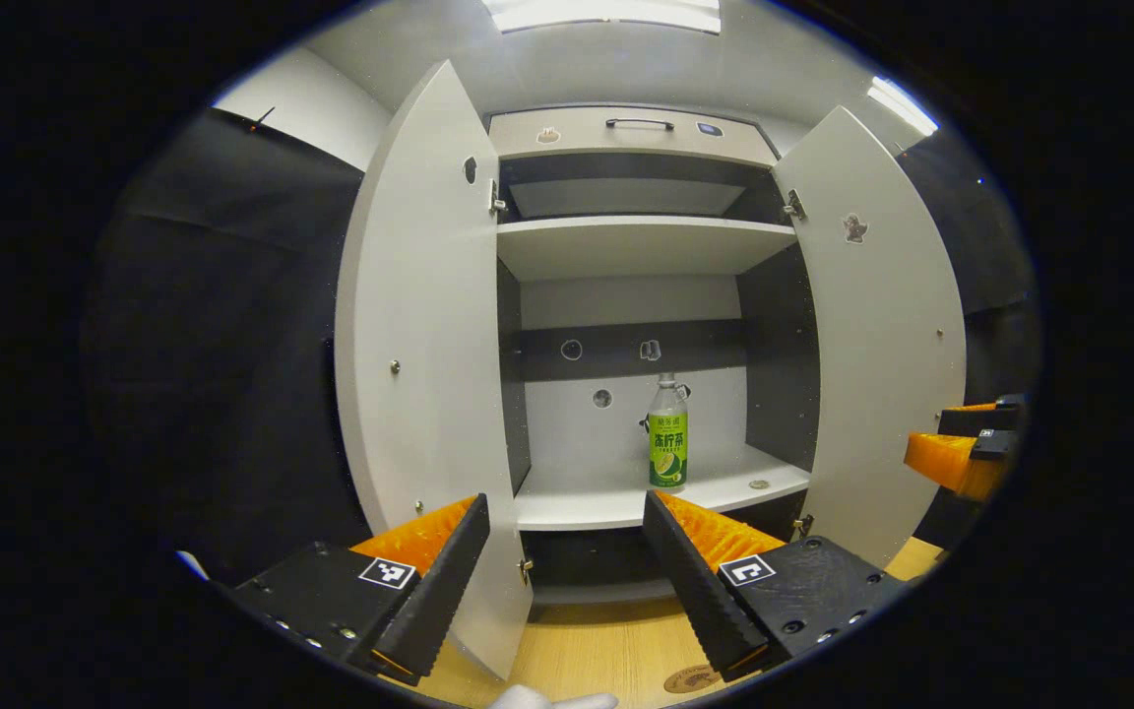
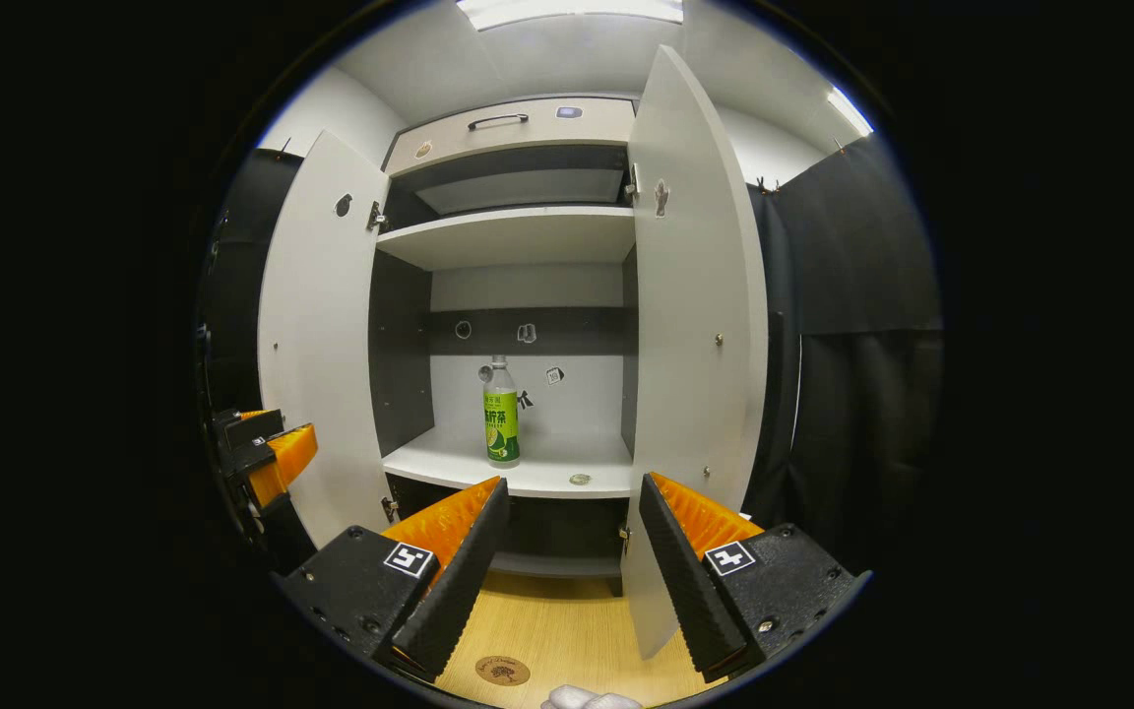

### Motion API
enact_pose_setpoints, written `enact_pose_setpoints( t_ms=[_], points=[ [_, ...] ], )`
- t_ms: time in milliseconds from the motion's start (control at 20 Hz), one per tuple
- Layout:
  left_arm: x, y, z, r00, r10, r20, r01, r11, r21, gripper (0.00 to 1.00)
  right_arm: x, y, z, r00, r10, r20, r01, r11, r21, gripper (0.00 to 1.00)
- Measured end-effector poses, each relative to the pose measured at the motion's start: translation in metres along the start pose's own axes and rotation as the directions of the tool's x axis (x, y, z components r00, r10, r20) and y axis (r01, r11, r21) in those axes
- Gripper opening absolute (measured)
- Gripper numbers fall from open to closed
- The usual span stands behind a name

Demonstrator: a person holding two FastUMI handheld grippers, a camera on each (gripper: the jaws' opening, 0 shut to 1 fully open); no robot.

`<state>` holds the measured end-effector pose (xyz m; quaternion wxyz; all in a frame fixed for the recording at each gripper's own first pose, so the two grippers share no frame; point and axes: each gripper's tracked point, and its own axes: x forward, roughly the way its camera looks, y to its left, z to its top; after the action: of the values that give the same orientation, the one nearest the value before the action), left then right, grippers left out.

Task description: Grasp the bottle in the cabinet with the left hand and place it on the coaster, then close the right door with the right hand and the left door with the left hand.

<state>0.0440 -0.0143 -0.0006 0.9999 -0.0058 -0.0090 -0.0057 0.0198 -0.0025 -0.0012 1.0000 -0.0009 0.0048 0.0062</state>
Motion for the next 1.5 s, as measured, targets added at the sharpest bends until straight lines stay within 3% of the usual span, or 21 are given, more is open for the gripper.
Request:
enact_pose_setpoints(
  t_ms=[700,900,1150,1400,1450,1500],
  points=[
    [0.215,-0.087,0.029,0.987,-0.112,0.119,0.117,0.992,-0.037,0.96,0.006,0.001,0.017,0.999,-0.046,-0.012,0.045,0.996,-0.072,0.82],
    [0.274,-0.116,0.011,0.988,-0.124,0.087,0.13,0.99,-0.064,0.96,0.009,0.003,0.013,0.997,-0.067,-0.04,0.063,0.994,-0.092,0.82],
    [0.31,-0.138,-0.02,0.99,-0.134,0.045,0.136,0.989,-0.052,0.96,0.012,0.004,0.004,0.994,-0.076,-0.081,0.069,0.993,-0.094,0.82],
    [0.337,-0.143,-0.033,0.995,-0.1,0.014,0.1,0.994,-0.033,0.96,0.004,0.0,-0.002,0.991,-0.093,-0.092,0.084,0.991,-0.103,0.82],
    [0.339,-0.141,-0.034,0.996,-0.087,0.014,0.087,0.996,-0.024,0.93,0.001,-0.002,-0.002,0.991,-0.095,-0.094,0.085,0.991,-0.102,0.82],
    [0.339,-0.135,-0.035,0.998,-0.064,0.006,0.064,0.998,-0.016,0.84,-0.002,-0.002,-0.003,0.991,-0.093,-0.096,0.084,0.991,-0.1,0.82]
  ],
)
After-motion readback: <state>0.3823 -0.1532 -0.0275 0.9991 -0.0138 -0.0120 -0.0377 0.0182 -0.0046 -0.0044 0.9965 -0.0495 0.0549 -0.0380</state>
